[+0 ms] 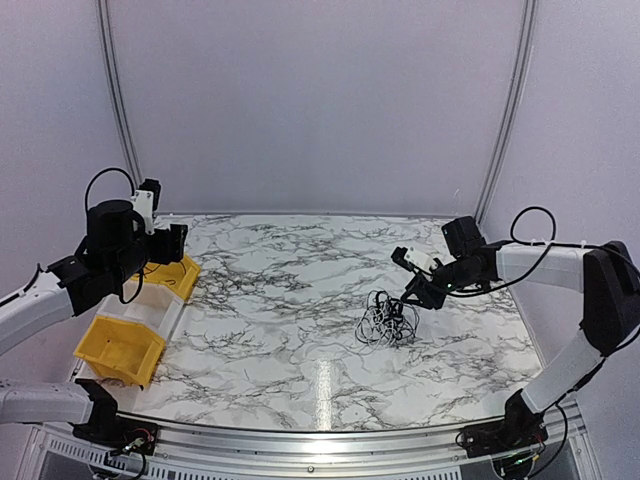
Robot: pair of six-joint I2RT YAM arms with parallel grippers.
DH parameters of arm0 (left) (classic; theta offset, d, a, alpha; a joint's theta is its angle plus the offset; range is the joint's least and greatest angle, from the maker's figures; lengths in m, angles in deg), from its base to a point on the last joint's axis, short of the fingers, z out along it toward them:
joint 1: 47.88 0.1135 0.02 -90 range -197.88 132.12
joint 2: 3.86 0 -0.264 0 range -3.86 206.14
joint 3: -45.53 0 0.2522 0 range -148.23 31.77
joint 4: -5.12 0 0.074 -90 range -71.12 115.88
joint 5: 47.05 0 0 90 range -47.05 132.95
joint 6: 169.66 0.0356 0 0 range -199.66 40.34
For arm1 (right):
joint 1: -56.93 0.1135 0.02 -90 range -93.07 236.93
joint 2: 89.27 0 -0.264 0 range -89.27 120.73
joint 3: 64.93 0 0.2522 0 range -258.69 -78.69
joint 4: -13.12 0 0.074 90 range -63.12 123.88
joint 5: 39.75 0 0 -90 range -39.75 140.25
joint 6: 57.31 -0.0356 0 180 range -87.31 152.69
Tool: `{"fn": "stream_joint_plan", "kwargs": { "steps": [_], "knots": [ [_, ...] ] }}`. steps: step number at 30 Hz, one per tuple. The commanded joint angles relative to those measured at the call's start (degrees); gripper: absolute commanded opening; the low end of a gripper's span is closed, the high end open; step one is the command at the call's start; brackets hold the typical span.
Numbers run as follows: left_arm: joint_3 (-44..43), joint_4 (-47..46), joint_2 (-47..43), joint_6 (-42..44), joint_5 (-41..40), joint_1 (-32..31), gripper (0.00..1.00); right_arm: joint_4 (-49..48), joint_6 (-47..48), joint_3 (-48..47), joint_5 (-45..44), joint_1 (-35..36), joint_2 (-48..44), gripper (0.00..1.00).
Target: Untangle the cables
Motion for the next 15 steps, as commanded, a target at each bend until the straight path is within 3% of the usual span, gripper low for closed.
{"fn": "stream_joint_plan", "kwargs": {
  "steps": [1, 6, 11, 15],
  "knots": [
    [-1.8, 2.6, 0.9, -0.1, 3.7, 0.0, 0.81, -1.6, -0.9, 0.1, 1.7, -0.2, -1.6, 0.39],
    [-2.8, 3.7, 2.1, -0.9, 5.5, 0.0, 0.79, -0.5, 1.0, 1.0, 4.4, -0.2, -1.3, 0.45],
    [-2.8, 3.7, 2.1, -0.9, 6.9, 0.0, 0.8, -0.1, 1.3, 0.8, 2.6, -0.2, 1.2, 0.43],
    [-2.7, 3.7, 2.4, -0.6, 6.6, 0.0, 0.8, 0.0, 1.4, 0.6, 2.9, -0.2, 1.0, 0.28]
  ]
}}
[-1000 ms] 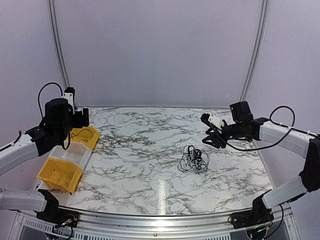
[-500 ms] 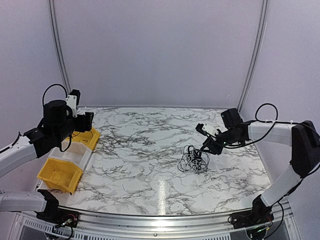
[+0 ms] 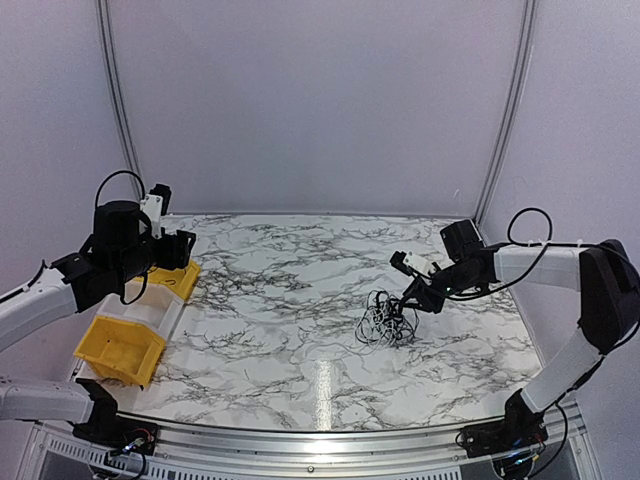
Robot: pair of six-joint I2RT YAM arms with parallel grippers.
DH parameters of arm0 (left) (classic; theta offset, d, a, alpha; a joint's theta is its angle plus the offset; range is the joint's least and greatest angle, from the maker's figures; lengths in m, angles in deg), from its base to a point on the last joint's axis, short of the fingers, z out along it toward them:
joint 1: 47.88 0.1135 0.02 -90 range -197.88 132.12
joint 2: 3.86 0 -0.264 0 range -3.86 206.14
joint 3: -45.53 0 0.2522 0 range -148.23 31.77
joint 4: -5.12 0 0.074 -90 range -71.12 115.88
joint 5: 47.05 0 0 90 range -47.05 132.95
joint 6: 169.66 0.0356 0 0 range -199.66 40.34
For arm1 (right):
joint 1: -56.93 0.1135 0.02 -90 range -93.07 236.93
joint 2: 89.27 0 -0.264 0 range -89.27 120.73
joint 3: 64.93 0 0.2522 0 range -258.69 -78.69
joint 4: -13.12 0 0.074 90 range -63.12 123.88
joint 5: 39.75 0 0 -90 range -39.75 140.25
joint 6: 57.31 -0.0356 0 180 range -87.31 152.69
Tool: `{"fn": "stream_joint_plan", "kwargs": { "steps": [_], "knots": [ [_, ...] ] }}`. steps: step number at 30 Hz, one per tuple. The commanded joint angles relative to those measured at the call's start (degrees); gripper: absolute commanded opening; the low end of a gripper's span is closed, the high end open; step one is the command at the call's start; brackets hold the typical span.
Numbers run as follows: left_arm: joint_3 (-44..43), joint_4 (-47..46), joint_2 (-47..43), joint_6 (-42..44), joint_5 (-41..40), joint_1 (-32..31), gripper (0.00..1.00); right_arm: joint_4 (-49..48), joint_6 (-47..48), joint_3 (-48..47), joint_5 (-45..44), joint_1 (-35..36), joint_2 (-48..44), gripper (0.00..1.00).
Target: Untangle the cables
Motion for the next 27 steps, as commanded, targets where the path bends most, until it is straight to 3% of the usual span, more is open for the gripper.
{"fn": "stream_joint_plan", "kwargs": {
  "steps": [1, 3, 6, 8, 12, 16, 19, 23, 27],
  "knots": [
    [-1.8, 0.7, 0.5, 0.0, 0.9, 0.0, 0.8, 0.2, 0.6, -0.2, 0.6, -0.2, 0.1, 0.25],
    [-1.8, 0.7, 0.7, 0.1, 1.5, 0.0, 0.79, 0.9, 1.3, -0.3, 1.4, -0.2, 0.0, 0.24],
    [-1.7, 0.8, 1.2, 0.3, 1.1, -0.1, 0.79, 2.0, 2.0, -0.2, 3.0, -0.2, -0.8, 0.33],
    [-1.9, 0.8, 1.3, 0.4, 1.3, 0.0, 0.79, 1.5, 1.8, 0.5, 3.4, -0.2, -1.4, 0.32],
    [-1.4, 0.7, 0.7, 1.4, 1.5, -0.1, 0.79, 1.8, 0.3, -0.9, 1.6, -0.1, 0.5, 0.25],
    [-0.6, -0.6, 0.3, 3.2, 3.5, -0.2, 0.77, 3.4, -0.1, -2.4, 2.1, 0.5, 1.5, 0.0],
    [-0.6, -1.2, 0.8, 2.8, 6.1, -0.6, 0.77, 6.2, -0.3, -4.5, 3.7, 1.8, -0.3, 0.0],
    [-5.3, -0.8, 3.9, -3.0, 5.4, -6.9, 0.75, 10.8, -0.2, -9.1, 9.3, 3.1, -7.5, 0.0],
    [-10.6, -1.0, 9.1, -11.5, -2.6, -15.1, 0.71, 13.5, 0.0, -14.6, 11.1, 5.1, -12.3, 0.0]
  ]
}}
